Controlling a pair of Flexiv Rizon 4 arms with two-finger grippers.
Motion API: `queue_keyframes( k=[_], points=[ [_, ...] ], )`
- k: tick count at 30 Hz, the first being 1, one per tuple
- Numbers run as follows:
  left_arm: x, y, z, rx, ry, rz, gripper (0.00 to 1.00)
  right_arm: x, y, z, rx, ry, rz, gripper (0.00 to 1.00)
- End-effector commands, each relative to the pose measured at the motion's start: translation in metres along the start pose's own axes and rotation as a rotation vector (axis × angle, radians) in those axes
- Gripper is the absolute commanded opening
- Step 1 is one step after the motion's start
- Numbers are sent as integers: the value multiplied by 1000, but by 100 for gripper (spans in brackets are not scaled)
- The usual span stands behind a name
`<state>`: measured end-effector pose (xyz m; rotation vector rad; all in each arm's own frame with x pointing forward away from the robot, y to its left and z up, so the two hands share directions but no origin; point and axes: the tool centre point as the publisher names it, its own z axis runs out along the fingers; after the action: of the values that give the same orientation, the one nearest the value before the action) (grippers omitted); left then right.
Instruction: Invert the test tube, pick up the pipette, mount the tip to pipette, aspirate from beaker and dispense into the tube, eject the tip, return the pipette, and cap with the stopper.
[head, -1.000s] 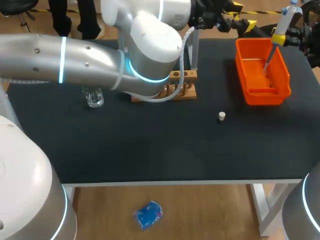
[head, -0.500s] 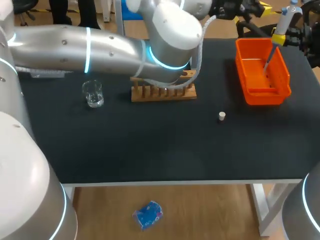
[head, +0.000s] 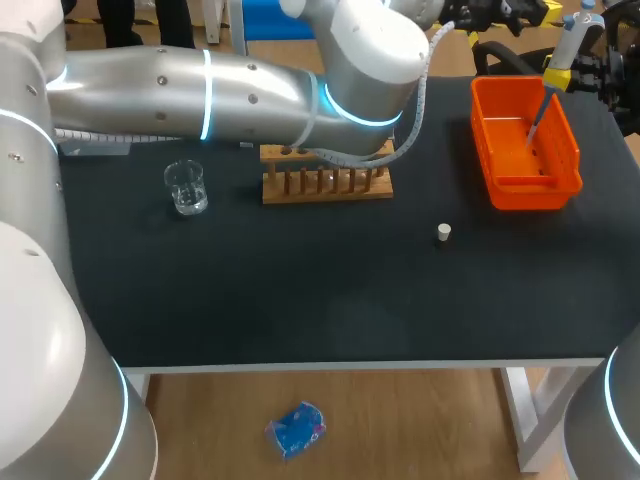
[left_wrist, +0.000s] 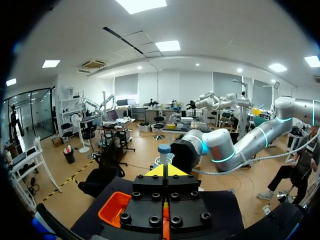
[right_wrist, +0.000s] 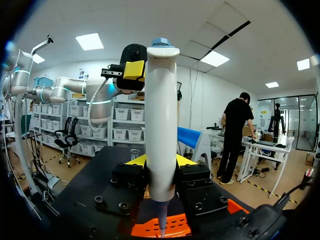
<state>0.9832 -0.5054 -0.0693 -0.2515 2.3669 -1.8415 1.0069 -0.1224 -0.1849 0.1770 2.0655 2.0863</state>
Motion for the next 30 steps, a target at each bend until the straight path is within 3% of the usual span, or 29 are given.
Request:
queue_keyframes(
  k=[1, 8, 30],
  points=[
    [0, 3, 1, 21, 1, 1, 0, 0, 0, 0, 1, 2, 0, 0],
    [0, 3, 1, 21, 1, 1, 0, 0, 0, 0, 1, 2, 0, 0],
    [5, 1, 27, 249, 73, 69, 0, 0, 0, 0, 1, 2, 0, 0]
  ],
)
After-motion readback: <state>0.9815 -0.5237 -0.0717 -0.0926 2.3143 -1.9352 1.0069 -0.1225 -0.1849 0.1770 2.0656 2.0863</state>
